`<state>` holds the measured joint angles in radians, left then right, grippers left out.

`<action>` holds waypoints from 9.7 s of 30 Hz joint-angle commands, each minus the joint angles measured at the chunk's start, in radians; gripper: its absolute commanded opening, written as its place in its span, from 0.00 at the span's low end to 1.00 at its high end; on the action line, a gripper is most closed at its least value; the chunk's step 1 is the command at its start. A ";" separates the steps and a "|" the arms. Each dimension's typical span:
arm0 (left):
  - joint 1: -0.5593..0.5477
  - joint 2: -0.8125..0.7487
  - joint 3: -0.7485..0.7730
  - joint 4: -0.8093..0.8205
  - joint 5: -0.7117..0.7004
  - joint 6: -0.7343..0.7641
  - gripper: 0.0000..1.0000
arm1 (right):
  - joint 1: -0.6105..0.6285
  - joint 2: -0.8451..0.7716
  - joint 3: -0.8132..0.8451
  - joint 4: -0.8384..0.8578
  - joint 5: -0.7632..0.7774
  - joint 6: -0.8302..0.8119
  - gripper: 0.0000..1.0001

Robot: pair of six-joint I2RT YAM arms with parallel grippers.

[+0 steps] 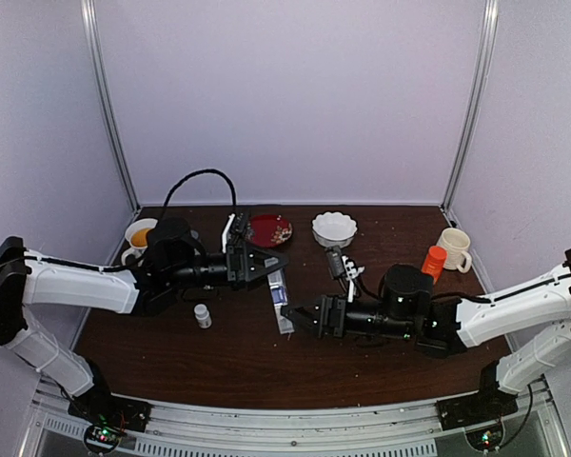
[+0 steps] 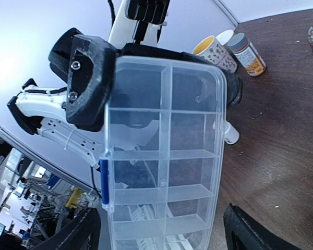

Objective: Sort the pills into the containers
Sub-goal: Pass from the right arm to the left, then open the pill container at the center of the board, then place the pill container at the center of the board, then adjust the pill container at the center of the board.

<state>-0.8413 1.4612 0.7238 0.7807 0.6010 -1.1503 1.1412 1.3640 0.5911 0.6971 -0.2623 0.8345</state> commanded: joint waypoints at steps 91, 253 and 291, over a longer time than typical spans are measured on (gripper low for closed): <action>-0.003 0.096 -0.039 -0.103 -0.131 0.046 0.55 | -0.023 0.117 0.127 -0.221 0.079 -0.028 0.63; -0.004 0.194 0.165 -0.773 -0.400 0.524 0.41 | -0.070 0.097 0.097 -0.490 0.111 -0.076 0.72; -0.011 0.330 0.226 -0.901 -0.440 0.547 0.44 | -0.033 0.150 0.207 -0.876 0.430 -0.069 0.32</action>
<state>-0.8463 1.7821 0.9394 -0.1299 0.1738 -0.6003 1.1297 1.5436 0.8227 -0.1242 0.0837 0.7368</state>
